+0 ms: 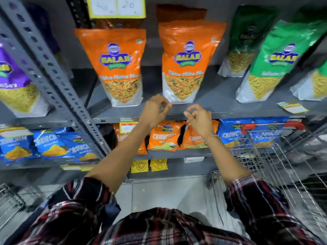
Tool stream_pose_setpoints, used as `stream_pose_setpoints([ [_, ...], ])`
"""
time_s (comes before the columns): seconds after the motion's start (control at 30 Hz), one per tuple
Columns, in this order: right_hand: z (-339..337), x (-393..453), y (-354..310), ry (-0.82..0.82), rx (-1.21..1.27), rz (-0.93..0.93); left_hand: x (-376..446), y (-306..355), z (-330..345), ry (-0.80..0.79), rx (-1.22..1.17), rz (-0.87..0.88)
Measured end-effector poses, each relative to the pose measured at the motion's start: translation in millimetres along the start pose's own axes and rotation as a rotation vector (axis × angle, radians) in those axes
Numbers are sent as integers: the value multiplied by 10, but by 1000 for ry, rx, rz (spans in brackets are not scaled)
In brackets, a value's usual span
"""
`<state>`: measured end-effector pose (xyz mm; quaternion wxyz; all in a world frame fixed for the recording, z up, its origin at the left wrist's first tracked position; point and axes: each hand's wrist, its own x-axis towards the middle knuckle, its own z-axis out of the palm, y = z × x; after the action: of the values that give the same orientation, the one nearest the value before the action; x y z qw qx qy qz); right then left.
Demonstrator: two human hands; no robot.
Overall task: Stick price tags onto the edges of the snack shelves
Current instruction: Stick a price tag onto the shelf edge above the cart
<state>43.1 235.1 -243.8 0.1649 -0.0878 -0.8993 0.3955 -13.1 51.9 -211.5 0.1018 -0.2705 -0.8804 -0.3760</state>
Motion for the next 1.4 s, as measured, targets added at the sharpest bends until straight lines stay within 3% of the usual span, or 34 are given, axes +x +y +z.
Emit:
stream_pose_setpoints([
  [0.27,-1431,45,1102,143,20,179,566,1056,1045,-85,-62,75],
  [0.47,-2641,225,2074,305,-62,304,912,2032,2192,-269,-25,161],
  [0.63,-3283,425,2774,248,-141,387,1195,2541,2945,-365,-47,75],
  [0.83,-3387,945,3015,63,-392,270,1441,2787,3447,-408,195,-34],
  [1.03,-3294,1219,2986,10,-559,326,1604,2889,3666,-349,181,-74],
  [1.27,-3342,1221,3086,28,-450,309,1666,2897,3757,-313,223,-87],
  [1.4,-3450,1149,3125,42,-261,341,1653,2907,3751,-305,132,-144],
])
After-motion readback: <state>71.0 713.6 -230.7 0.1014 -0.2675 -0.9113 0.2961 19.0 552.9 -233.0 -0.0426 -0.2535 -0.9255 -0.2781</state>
